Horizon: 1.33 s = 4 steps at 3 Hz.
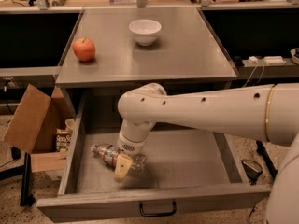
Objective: Pick water bottle from top drawer and place on counter
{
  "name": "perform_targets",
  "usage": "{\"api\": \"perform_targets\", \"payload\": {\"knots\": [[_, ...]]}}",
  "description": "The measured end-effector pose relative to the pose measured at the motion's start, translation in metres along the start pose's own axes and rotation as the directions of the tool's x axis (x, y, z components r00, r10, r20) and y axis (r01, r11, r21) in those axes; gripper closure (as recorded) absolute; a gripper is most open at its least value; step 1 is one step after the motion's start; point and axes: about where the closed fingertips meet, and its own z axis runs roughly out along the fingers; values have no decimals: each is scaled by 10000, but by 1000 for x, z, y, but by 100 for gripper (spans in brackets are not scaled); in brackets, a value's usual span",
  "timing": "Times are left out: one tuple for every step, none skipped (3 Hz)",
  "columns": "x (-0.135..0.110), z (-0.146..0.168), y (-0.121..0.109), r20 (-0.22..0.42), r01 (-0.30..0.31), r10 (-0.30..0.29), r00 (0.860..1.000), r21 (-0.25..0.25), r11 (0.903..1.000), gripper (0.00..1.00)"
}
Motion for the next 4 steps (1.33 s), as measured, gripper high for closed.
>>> {"api": "perform_targets", "payload": {"knots": [[-2,7,3,-101,-23,23,9999,-48,10000,41],[-1,6,4,-26,-36,36,10000,-35,10000,72],[10,-11,-3,1001,-347,361,9943,-154,9993,96],[28,-63,-23,2592,-741,695,9633,80,9972,100]]}}
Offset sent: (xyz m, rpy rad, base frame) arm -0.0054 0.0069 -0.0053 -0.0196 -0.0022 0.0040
